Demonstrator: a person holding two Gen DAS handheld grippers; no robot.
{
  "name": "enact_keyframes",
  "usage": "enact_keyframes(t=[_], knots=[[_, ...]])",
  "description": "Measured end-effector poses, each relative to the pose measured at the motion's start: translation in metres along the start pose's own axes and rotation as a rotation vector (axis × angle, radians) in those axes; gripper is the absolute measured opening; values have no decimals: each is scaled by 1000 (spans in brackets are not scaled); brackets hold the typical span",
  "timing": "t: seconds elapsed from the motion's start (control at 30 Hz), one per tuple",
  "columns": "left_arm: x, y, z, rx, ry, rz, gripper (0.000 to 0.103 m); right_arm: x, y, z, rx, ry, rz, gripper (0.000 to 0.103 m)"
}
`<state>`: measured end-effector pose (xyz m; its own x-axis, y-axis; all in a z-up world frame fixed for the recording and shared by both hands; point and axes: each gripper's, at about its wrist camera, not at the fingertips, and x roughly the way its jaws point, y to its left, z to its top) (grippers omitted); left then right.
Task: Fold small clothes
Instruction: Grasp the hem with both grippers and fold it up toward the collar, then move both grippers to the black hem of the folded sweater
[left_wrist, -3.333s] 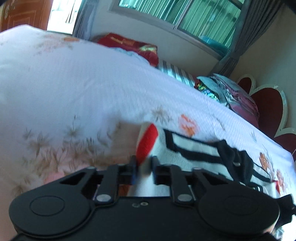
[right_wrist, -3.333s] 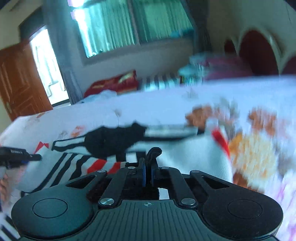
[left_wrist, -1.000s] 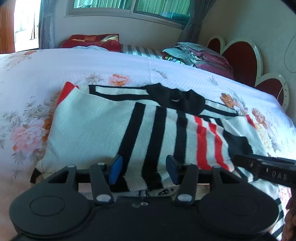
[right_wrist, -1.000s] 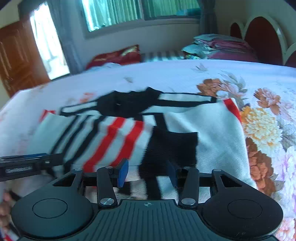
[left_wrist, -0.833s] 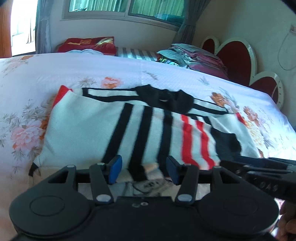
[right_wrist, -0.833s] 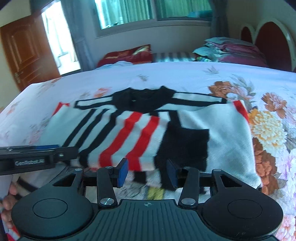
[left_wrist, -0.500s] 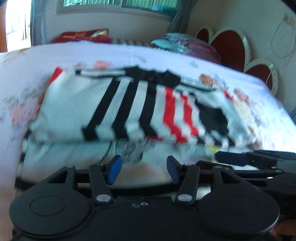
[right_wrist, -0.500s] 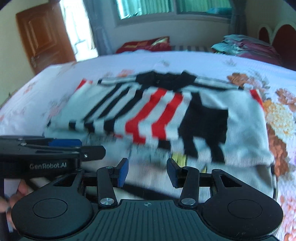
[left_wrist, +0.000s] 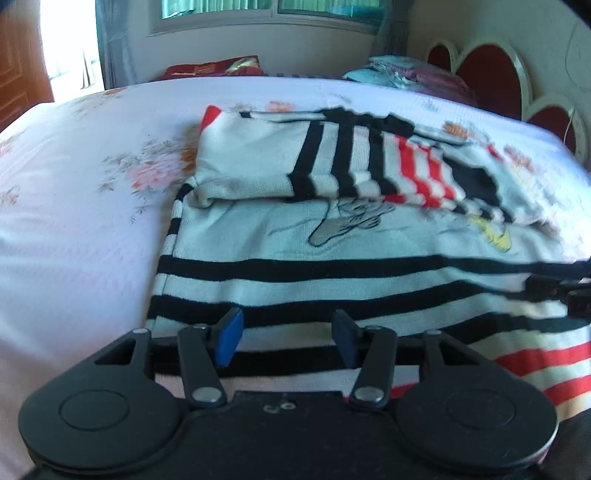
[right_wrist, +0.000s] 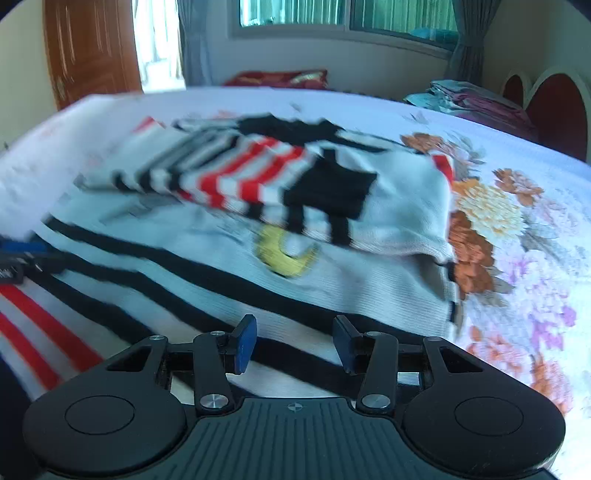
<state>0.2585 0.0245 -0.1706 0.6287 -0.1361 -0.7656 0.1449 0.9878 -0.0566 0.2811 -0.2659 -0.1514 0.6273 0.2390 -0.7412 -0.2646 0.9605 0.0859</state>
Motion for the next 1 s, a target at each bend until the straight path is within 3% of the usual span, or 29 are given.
enact_keyframes(t=[0.13, 0.23, 0.33, 0.4, 0.63, 0.93, 1.0], knots=[[-14, -21, -3, 11, -16, -99, 52, -10, 35, 4, 23, -26, 87, 46], [-11, -37, -11, 65, -4, -156, 53, -5, 64, -4, 3, -2, 104, 46], [-6, -38, -31, 144, 40, -139, 53, -2, 78, -23, -30, 36, 13, 46], [-15, -28, -44, 170, 22, -138, 55, -11, 74, -35, -17, 31, -25, 46], [-42, 5, -71, 141, 21, -162, 53, -50, 62, -62, 85, 38, -136, 46], [-58, 13, -83, 134, 30, -171, 53, -82, 78, -89, 141, 30, -168, 46], [-60, 14, -85, 130, 29, -171, 53, -81, 77, -97, 148, 59, -210, 46]])
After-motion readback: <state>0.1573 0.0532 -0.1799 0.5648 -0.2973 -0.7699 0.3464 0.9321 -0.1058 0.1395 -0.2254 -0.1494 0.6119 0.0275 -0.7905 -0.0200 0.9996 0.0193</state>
